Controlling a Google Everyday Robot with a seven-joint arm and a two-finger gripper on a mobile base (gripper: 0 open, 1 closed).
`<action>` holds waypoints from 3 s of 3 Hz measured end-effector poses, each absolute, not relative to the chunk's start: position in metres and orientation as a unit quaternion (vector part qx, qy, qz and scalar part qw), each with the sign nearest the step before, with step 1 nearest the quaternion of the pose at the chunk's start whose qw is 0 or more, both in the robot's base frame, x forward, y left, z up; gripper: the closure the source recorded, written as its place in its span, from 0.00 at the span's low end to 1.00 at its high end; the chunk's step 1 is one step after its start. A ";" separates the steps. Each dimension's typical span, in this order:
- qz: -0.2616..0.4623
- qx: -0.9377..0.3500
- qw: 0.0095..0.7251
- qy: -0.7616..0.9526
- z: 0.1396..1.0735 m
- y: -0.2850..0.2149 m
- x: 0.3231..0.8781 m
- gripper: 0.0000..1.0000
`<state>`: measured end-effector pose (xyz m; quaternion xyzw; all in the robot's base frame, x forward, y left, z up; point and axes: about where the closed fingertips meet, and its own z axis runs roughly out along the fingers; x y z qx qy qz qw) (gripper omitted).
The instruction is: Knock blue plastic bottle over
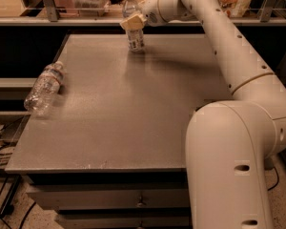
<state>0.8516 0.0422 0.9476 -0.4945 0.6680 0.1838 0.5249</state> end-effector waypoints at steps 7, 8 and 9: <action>-0.055 -0.681 0.261 0.682 0.855 0.016 0.714 0.12; -0.046 -0.680 0.262 0.683 0.854 0.020 0.712 0.00; -0.046 -0.680 0.262 0.683 0.854 0.020 0.712 0.00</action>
Offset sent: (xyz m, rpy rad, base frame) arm -0.0823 0.0070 0.0401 -0.6103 -0.2523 0.0578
